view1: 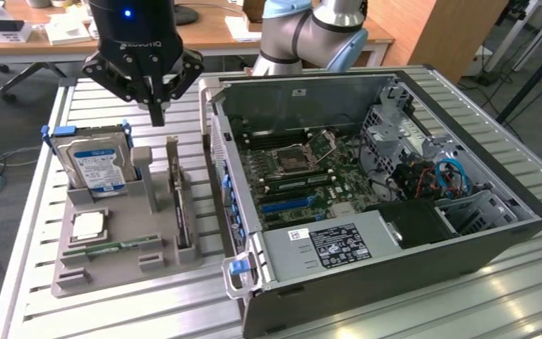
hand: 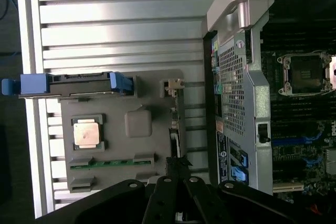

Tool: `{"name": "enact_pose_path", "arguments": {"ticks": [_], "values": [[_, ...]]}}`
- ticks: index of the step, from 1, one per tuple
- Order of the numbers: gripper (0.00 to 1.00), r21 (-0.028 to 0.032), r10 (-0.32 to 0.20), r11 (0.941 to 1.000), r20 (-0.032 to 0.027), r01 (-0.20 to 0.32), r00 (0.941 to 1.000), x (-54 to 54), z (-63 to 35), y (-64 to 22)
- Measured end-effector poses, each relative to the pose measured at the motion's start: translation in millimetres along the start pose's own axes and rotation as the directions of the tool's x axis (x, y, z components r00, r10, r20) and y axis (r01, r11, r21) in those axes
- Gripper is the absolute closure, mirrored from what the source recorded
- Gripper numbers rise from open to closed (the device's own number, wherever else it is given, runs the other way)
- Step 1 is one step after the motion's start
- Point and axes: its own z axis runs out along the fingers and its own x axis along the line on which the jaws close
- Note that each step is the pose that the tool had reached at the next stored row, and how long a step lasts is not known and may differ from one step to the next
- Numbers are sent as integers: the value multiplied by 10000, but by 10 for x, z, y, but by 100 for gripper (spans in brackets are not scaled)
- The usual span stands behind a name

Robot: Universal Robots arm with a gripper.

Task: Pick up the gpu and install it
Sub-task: 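Reach for the gpu, then pick up the gpu and move the gpu toward the slot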

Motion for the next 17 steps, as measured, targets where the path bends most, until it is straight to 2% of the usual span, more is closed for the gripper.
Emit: {"name": "enact_pose_path", "arguments": {"ticks": [3,17], "values": [[90,0,-1,10000,0,1,10000,0,-1,-25],[89,0,0,10000,1,0,10000,0,-1,-25]]}}
